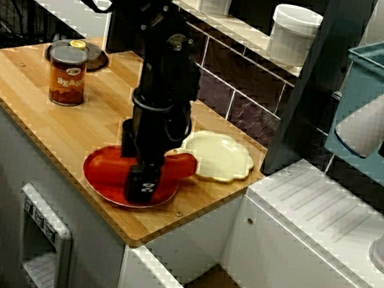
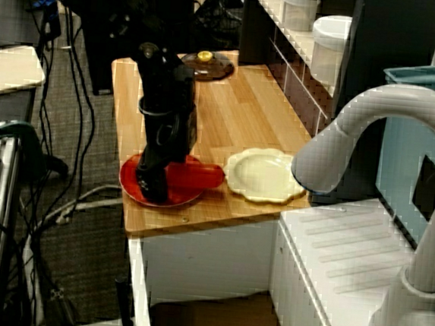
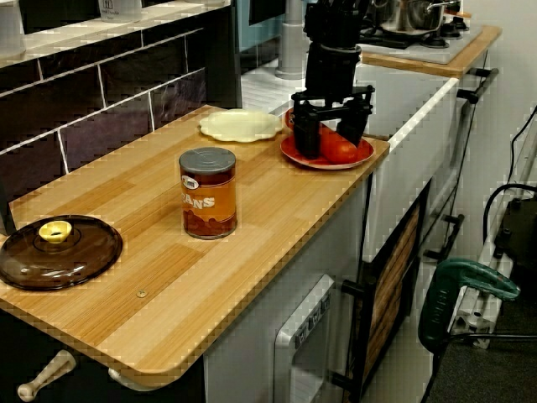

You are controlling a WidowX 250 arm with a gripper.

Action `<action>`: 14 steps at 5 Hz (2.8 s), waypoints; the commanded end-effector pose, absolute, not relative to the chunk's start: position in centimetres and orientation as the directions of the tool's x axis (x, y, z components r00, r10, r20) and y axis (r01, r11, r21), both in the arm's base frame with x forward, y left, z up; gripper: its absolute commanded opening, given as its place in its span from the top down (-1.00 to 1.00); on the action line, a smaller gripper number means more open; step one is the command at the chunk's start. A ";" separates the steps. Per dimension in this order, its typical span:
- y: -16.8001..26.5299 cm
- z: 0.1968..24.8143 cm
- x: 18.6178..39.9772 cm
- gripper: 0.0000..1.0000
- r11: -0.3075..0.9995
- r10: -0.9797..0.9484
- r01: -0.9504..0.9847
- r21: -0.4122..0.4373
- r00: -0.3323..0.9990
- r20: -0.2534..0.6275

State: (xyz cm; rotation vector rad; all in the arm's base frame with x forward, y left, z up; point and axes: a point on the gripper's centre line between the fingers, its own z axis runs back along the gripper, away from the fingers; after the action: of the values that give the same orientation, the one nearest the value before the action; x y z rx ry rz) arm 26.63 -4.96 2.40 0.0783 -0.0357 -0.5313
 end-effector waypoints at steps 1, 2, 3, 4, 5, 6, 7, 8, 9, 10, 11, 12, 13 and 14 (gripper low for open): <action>-5.0 2.6 27.4 1.00 0.863 -0.502 0.498 0.083 0.864 0.037; -4.5 3.2 27.6 1.00 0.868 -0.494 0.491 0.077 0.869 0.037; -4.1 4.5 27.6 1.00 0.869 -0.494 0.491 0.061 0.869 0.040; -3.8 7.0 27.5 1.00 0.866 -0.500 0.498 0.042 0.865 0.050; -3.4 9.9 27.4 1.00 0.867 -0.497 0.498 0.014 0.864 0.077; -3.0 12.0 27.5 1.00 0.869 -0.492 0.496 0.000 0.863 0.115; -3.3 12.1 28.3 1.00 0.870 -0.490 0.493 0.023 0.858 0.152; -3.8 10.9 30.1 1.00 0.883 -0.469 0.462 0.078 0.869 0.158; -3.7 9.8 32.4 1.00 0.891 -0.455 0.447 0.081 0.878 0.149; -3.9 9.4 34.4 1.00 0.891 -0.454 0.446 0.087 0.879 0.146; -3.5 9.1 36.5 1.00 0.897 -0.442 0.434 0.082 0.886 0.144; -2.7 8.8 37.7 1.00 0.905 -0.425 0.420 0.066 0.893 0.146; -2.9 7.5 37.6 1.00 0.907 -0.421 0.415 0.071 0.897 0.135; -3.4 7.2 37.0 1.00 0.899 -0.438 0.431 0.081 0.890 0.128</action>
State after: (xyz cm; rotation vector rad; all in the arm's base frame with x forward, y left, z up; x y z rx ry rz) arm 36.47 -3.54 5.37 0.0390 -0.0875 -0.4525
